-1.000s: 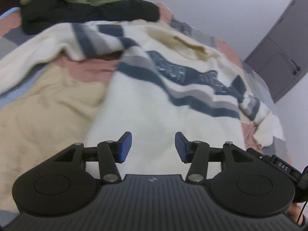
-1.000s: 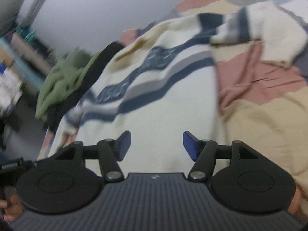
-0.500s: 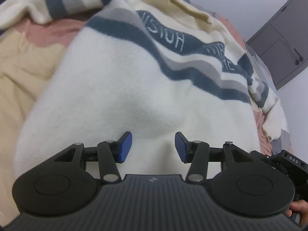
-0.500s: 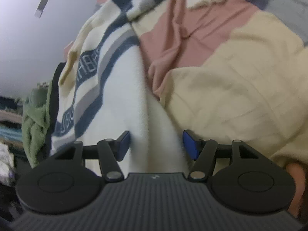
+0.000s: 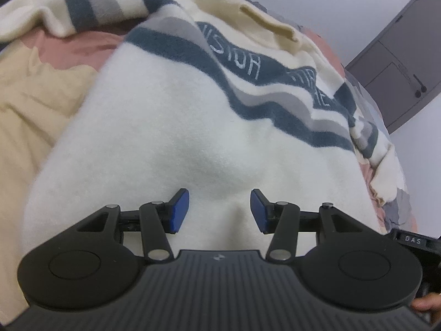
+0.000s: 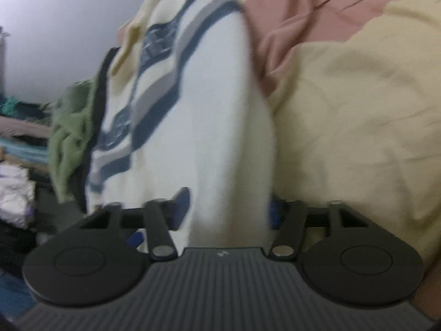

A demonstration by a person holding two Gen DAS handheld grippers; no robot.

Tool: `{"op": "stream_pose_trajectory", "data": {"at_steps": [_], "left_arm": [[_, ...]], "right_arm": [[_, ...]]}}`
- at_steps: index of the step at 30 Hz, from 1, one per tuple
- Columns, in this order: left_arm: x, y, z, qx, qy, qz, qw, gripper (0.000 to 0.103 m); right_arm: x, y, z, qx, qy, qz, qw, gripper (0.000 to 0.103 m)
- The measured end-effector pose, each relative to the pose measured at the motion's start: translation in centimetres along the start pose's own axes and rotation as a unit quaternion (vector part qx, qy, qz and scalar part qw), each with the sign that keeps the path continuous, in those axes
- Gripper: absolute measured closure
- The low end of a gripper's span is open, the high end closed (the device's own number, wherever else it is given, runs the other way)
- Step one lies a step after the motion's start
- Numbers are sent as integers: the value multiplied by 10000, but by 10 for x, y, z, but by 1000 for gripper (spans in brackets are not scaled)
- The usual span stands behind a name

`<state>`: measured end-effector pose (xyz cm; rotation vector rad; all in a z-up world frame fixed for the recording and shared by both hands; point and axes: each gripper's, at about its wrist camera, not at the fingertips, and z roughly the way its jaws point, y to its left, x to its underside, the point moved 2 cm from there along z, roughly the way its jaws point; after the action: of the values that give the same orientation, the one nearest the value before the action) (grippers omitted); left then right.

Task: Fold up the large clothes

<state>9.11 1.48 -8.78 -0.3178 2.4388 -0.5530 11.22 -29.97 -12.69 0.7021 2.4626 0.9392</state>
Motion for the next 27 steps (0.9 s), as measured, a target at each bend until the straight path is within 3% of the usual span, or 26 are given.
{"op": "stream_pose_trajectory", "data": {"at_steps": [2, 8, 13, 18, 22, 27], "left_arm": [[2, 1, -3, 37, -9, 8, 10000, 48], [2, 2, -10, 196, -59, -16, 9998, 48], [1, -8, -15, 317, -172, 210, 9991, 48], [-8, -11, -22, 317, -315, 317, 9985, 48], [-30, -9, -31, 187, -589, 472, 9970, 48], [-67, 3, -31, -112, -720, 579, 9957, 48]], "right_arm": [[-3, 3, -10, 109, -97, -63, 9999, 77], [-7, 36, -38, 583, -391, -1032, 9922, 86], [-13, 44, -42, 1249, -293, -1682, 9774, 86], [-12, 43, -24, 1718, 55, -1891, 9668, 85], [-18, 48, -34, 1784, -113, -1778, 9677, 71], [-32, 71, -54, 1950, -800, -2188, 9527, 53]]}}
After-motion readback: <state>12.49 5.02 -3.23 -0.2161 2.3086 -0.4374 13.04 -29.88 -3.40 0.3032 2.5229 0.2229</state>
